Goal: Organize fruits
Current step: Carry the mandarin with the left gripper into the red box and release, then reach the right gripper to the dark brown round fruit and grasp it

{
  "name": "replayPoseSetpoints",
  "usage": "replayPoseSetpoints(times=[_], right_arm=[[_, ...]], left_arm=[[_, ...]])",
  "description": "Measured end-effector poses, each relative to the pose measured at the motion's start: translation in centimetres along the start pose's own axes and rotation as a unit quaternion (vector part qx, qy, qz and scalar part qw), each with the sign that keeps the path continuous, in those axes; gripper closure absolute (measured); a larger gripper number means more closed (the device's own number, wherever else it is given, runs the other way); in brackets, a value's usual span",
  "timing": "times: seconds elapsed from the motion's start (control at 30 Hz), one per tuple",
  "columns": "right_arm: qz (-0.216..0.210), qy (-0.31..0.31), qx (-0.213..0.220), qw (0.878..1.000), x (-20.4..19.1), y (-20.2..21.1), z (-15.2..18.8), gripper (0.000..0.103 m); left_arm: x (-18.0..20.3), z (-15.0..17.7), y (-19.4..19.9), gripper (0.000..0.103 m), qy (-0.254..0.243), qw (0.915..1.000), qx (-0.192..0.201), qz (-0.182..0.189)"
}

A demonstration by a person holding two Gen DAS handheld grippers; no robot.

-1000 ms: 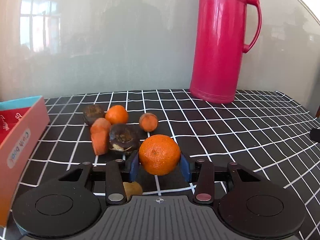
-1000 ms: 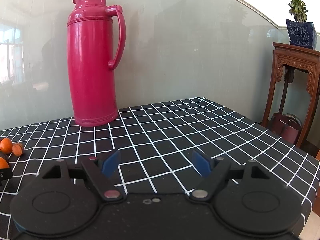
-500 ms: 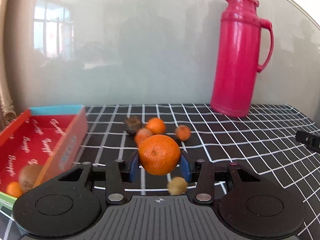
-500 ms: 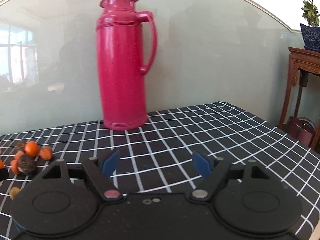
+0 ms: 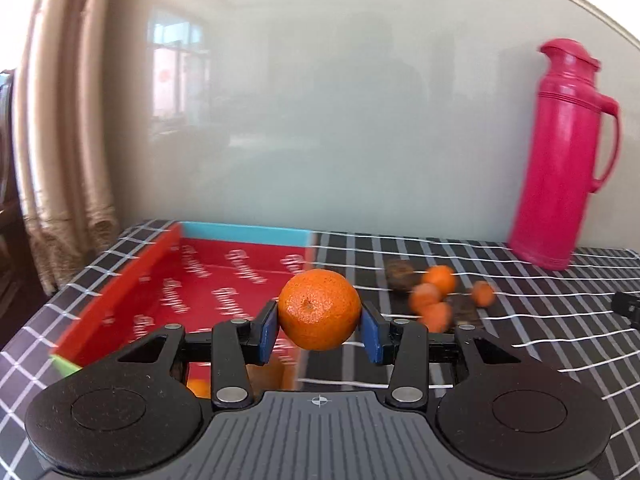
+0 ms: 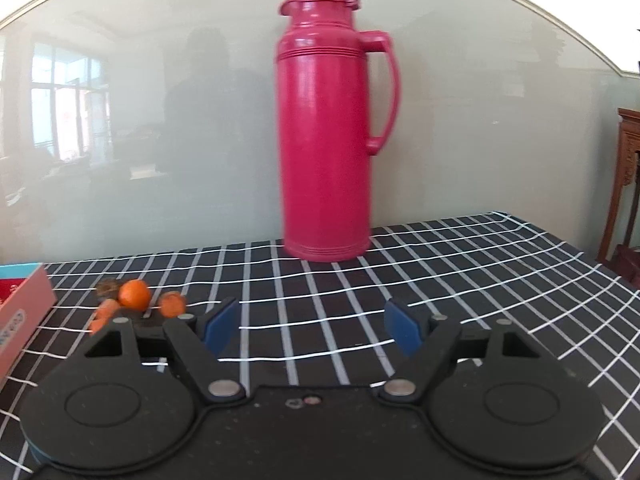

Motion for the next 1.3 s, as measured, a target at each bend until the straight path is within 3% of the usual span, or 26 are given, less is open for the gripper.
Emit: replayPoseSetpoints(times=[0.43, 0.57, 0.6, 0.63, 0.7, 0.8, 0.9, 1.03, 1.3], right_arm=[[-0.045, 0.026, 0.001, 0.999, -6.2, 0.3, 0.3, 0.024], [-0.049, 0.028, 0.003, 0.998, -6.8, 0.5, 0.5, 0.024], [-0.05, 0.029, 0.002, 0.998, -6.9, 0.5, 0.5, 0.024], [-0.051, 0.03, 0.001, 0.998, -6.9, 0.5, 0.5, 0.024], [-0.053, 0.032, 0.002, 0.998, -6.9, 0.5, 0.6, 0.024], [-0.054, 0.038, 0.003, 0.998, -6.8, 0.5, 0.6, 0.023], [-0.053, 0.045, 0.004, 0.998, -6.5, 0.6, 0.7, 0.019], [-0.056, 0.046, 0.007, 0.997, -5.8, 0.6, 0.8, 0.019], [-0.077, 0.049, 0.003, 0.996, -5.9, 0.2, 1.0, 0.017]], left_arm=[[-8.4, 1.6, -1.5, 0.06, 0.023, 0.9964, -0.03, -0.076], [-9.5, 1.6, -1.2, 0.059, 0.026, 0.9952, -0.018, -0.092], [-9.6, 1.6, -1.1, 0.055, 0.027, 0.995, -0.016, -0.095], [-9.6, 1.6, -0.9, 0.04, 0.028, 0.995, -0.013, -0.095], [-9.4, 1.3, -0.4, 0.024, 0.028, 0.9945, 0.004, -0.101], [-8.6, 0.8, 0.0, 0.021, 0.023, 0.9956, 0.012, -0.09], [-7.7, 0.6, 0.5, 0.008, 0.02, 0.9956, 0.03, -0.086], [-6.4, 0.1, 1.4, 0.0, 0.007, 0.9951, 0.061, -0.078], [-5.7, 0.3, 1.3, 0.0, -0.005, 0.9953, 0.057, -0.078]])
Point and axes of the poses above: each gripper's, at about its wrist camera, not at the fingertips, and y roughly against the way its jaws point, x to its right, z to its underside, the point moved 4 cm from there along -y, roughly the way its jaws point, and after that the axes turned 4 degrees about x, right-handed, at the moved point
